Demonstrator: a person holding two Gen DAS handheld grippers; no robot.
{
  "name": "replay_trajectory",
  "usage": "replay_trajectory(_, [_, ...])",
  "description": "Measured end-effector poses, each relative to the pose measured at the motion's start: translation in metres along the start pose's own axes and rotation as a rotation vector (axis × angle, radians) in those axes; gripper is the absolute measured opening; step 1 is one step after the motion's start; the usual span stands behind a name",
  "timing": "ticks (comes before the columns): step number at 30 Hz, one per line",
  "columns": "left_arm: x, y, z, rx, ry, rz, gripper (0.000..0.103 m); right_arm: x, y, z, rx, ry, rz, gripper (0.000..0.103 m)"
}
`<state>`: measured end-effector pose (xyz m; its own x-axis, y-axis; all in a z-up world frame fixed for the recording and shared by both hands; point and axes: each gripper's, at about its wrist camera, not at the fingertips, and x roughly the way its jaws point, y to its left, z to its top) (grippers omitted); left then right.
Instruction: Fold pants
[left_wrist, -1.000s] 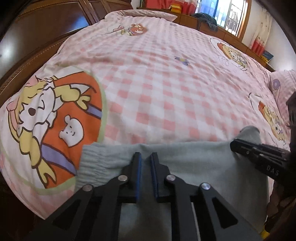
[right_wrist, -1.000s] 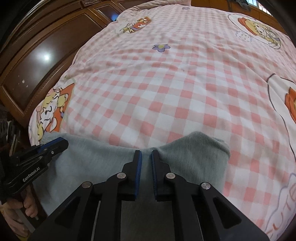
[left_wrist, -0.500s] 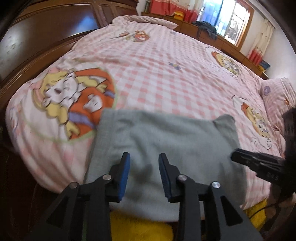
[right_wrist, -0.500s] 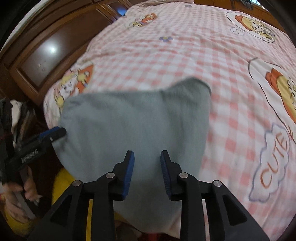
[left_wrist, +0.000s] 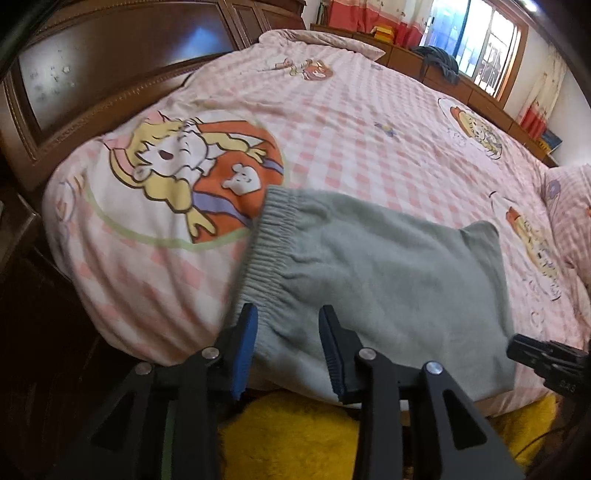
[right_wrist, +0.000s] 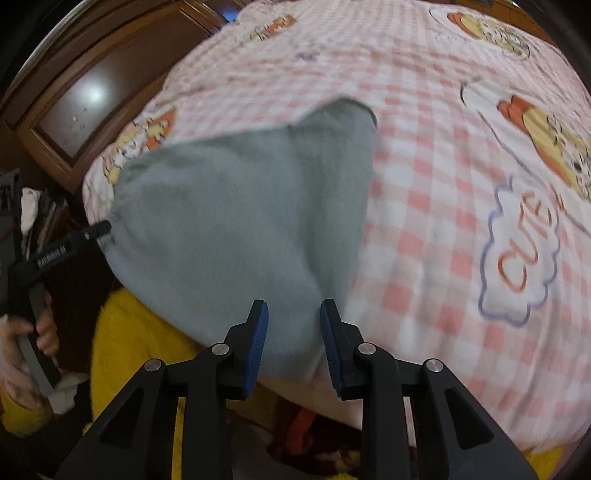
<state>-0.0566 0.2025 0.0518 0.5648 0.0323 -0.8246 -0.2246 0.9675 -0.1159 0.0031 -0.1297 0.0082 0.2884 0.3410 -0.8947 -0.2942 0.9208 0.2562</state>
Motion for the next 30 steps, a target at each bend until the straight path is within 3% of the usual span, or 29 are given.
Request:
replay_trajectory(4, [0.008, 0.010, -0.004, -0.029, 0.032, 0.027, 0.036, -0.003, -0.018, -0.008, 0.081, 0.016, 0.071, 0.034])
replay_trajectory(12, [-0.007, 0.007, -0.007, -0.032, 0.017, 0.020, 0.040, -0.003, -0.034, 0.018, 0.141, -0.084, 0.133, 0.039])
replay_trajectory(17, [-0.021, -0.015, 0.000, 0.004, -0.027, -0.031, 0.043, 0.020, -0.039, 0.028, 0.185, -0.114, 0.223, 0.039])
replay_trajectory(24, [-0.004, -0.046, 0.004, 0.038, -0.007, -0.126, 0.043, 0.023, -0.046, 0.025, 0.222, -0.155, 0.288, 0.038])
replay_trajectory(26, [0.005, -0.054, 0.003, 0.066, -0.004, -0.116, 0.043, 0.023, -0.046, 0.024, 0.221, -0.158, 0.289, 0.030])
replay_trajectory(30, [0.034, -0.058, -0.004, 0.098, 0.061, -0.047, 0.039, 0.022, -0.046, 0.025, 0.229, -0.165, 0.311, 0.028])
